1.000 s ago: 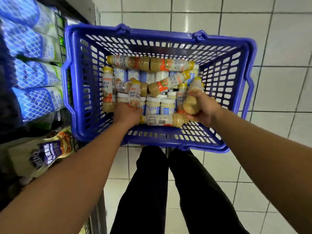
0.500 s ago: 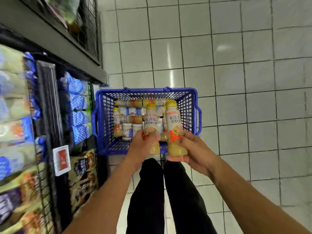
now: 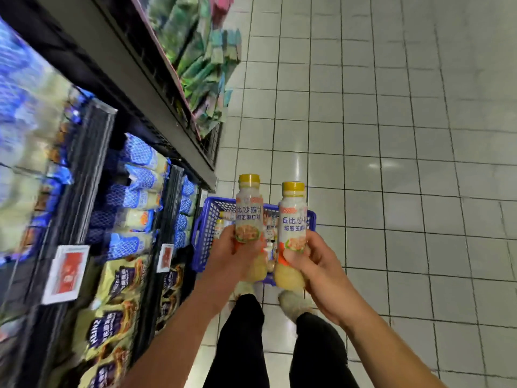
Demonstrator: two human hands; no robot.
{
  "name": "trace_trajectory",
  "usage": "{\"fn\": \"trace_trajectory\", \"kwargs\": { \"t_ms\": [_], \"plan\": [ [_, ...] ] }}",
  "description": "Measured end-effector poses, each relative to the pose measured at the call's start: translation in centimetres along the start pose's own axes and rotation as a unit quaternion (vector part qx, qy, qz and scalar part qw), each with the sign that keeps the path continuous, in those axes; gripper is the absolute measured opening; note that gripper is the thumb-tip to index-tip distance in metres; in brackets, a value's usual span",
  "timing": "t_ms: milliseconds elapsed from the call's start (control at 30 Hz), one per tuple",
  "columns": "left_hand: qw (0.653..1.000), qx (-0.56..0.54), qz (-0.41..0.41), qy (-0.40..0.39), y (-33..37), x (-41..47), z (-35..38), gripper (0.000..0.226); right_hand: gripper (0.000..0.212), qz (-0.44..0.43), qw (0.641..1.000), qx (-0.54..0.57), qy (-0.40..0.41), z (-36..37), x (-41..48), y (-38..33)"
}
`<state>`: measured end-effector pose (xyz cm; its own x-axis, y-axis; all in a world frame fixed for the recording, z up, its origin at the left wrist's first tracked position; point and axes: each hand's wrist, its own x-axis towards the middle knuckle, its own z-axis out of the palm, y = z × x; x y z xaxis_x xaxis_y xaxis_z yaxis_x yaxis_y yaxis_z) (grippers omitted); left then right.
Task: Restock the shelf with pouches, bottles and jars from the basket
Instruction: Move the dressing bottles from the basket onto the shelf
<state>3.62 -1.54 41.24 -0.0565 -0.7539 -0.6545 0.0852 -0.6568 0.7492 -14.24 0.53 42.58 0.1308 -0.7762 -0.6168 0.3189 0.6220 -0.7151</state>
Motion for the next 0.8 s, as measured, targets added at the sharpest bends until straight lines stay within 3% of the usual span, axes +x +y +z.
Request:
{"fn": "trace_trajectory", "kwargs": {
  "t_ms": [133, 367, 600, 800],
  "plan": [
    [0.997, -0.027, 0.066, 0.038, 2.7, -4.9, 1.2, 0.025, 0.031, -0.042, 0.997, -0.047, -0.041, 1.5, -3.3, -3.0],
    [0.973, -0.099, 0.153, 0.142, 3.9, -12.7, 2.6, 0.032, 0.026, -0.111, 0.971, -0.135, -0.165, 3.3, -7.4, -7.1],
    [0.931, -0.145, 0.199, 0.270, 1.5, -21.7, 3.0, 0.036, 0.029, -0.129, 0.920, -0.215, -0.300, 6.5, -11.7, -7.4],
    [0.874, -0.198, 0.225, 0.384, -2.6, -29.8, 2.1, 0.037, 0.040, -0.110, 0.864, -0.267, -0.412, 10.1, -16.2, -4.1]
  ]
}}
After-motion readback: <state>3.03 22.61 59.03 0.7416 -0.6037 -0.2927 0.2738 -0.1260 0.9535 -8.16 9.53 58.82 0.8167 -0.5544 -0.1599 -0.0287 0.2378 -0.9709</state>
